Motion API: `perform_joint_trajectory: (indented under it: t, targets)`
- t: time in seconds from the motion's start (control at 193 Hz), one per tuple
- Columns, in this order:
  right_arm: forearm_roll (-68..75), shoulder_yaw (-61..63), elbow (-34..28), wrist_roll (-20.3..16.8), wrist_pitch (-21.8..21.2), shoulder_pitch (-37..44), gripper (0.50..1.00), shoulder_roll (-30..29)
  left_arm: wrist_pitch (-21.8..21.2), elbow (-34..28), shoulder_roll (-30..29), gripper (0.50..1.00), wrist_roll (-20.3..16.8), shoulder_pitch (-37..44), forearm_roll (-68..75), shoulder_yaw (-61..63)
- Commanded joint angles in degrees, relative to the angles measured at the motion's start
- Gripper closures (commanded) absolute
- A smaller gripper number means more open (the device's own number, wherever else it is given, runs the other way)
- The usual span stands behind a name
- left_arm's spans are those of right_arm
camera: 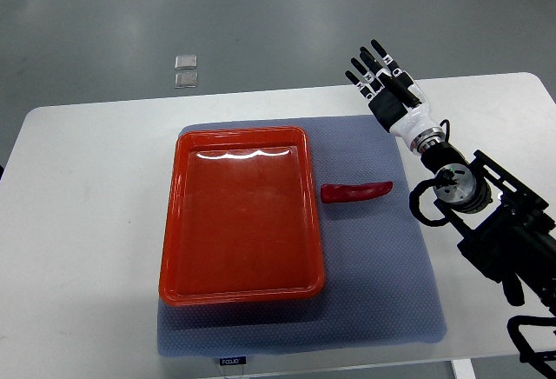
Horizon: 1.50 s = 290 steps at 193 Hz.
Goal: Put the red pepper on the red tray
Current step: 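Move the right hand down over the red chili pepper beside the tray, then close the right hand fingers around the red pepper and lift it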
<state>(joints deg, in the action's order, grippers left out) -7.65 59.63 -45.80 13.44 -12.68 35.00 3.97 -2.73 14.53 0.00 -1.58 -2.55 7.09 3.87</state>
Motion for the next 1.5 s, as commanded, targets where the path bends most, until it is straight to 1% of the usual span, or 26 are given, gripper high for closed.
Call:
perform_joint_trajectory:
  t: [0.0,0.233,0.285,0.394,0.425,0.456,0.466,0.487,0.523,0.585,0.596,0.632,0.715,0.793,0.87,0.917,1.078,1.218,1.269,1.337,1.352,1.394,1.497]
  targets:
    - [0.0,0.0,0.0,0.0,0.0,-0.1,0.587,0.0,0.0,0.1,0.0,0.5,0.0,0.0,0.0,0.0]
    - [-0.9,-0.8,0.0,-0.3,-0.2,0.5,0.585,0.3,0.0,0.1,0.0,0.5,-0.1,0.0,0.0,0.0]
    - [-3.5,-1.4,-0.1,-0.6,-0.2,0.6,0.585,1.5,0.0,0.1,0.0,0.5,-0.1,0.0,0.0,0.0]
    - [-13.2,-5.7,-1.9,-3.2,-0.6,3.4,0.587,5.7,0.0,0.1,0.0,0.5,-0.1,-0.1,0.0,0.0]
    - [-16.3,-8.1,-2.3,-3.9,-1.0,4.4,0.585,7.5,0.0,0.1,0.0,0.5,-0.1,-0.1,0.0,0.0]
    - [-19.3,-11.4,-2.8,-4.6,-2.0,5.8,0.585,9.6,0.0,0.1,0.0,0.5,-0.1,-0.1,0.0,0.0]
    - [-21.2,-13.8,-3.2,-5.2,-2.9,7.0,0.585,11.1,0.0,0.1,0.0,0.5,-0.1,-0.1,0.0,0.0]
    - [-22.1,-15.2,-3.6,-5.4,-3.2,7.6,0.585,11.9,0.0,0.1,0.0,0.5,-0.1,-0.1,0.0,0.0]
    - [-25.0,-21.1,-5.2,-6.6,-4.5,10.3,0.585,15.3,0.0,0.1,0.0,0.5,-0.1,-0.1,0.0,0.0]
    - [-27.5,-30.3,-7.3,-8.4,-5.6,15.3,0.585,19.8,0.1,0.1,0.0,0.5,0.0,-0.2,0.0,0.0]
    - [-27.5,-30.3,-7.3,-8.4,-5.6,15.3,0.585,19.8,0.1,0.1,0.0,0.5,0.0,-0.2,0.0,0.0]
    - [-28.4,-36.2,-8.4,-9.8,-6.0,19.1,0.585,22.0,0.1,0.2,0.0,0.5,0.0,-0.2,0.0,0.0]
    - [-29.9,-48.0,-11.2,-12.2,-7.7,26.3,0.585,24.8,0.1,0.3,0.0,0.5,0.1,-0.2,0.1,0.0]
    - [-31.6,-55.9,-15.0,-13.0,-9.1,31.7,0.585,26.4,0.1,0.4,0.0,0.5,0.1,-0.2,0.1,0.0]
    - [-32.7,-60.2,-17.7,-13.0,-8.3,34.7,0.589,26.7,0.1,0.3,0.0,0.5,0.1,-0.2,0.1,0.0]
    - [-33.1,-62.1,-18.3,-13.0,-6.8,35.7,0.589,26.5,0.1,0.3,0.0,0.5,0.1,-0.2,0.0,0.0]
    - [-39.0,-67.3,-19.9,-12.6,-1.4,35.7,0.595,26.1,0.1,0.1,0.0,0.5,0.2,-0.2,0.0,0.0]
    - [-40.7,-69.7,-20.3,-12.5,1.7,35.7,0.607,26.1,0.1,0.1,0.0,0.5,0.3,-0.2,0.1,0.0]
    - [-40.7,-69.8,-20.3,-12.5,2.5,35.7,0.619,26.1,0.1,0.1,0.0,0.5,0.3,-0.2,0.0,0.0]
    - [-40.8,-69.8,-20.3,-12.5,3.0,35.3,0.648,26.0,0.1,0.1,0.0,0.5,0.3,-0.2,0.0,0.0]
    - [-40.8,-69.8,-20.3,-12.5,3.3,35.2,0.666,26.0,0.1,0.1,0.0,0.5,0.3,-0.2,0.0,0.0]
    - [-40.8,-69.8,-20.3,-12.5,3.8,35.0,0.681,25.9,0.1,0.1,0.0,0.5,0.3,-0.2,0.0,0.0]
    - [-41.0,-69.9,-20.3,-12.4,4.9,34.6,0.695,25.6,0.1,0.1,0.0,0.5,0.3,-0.2,0.0,0.0]
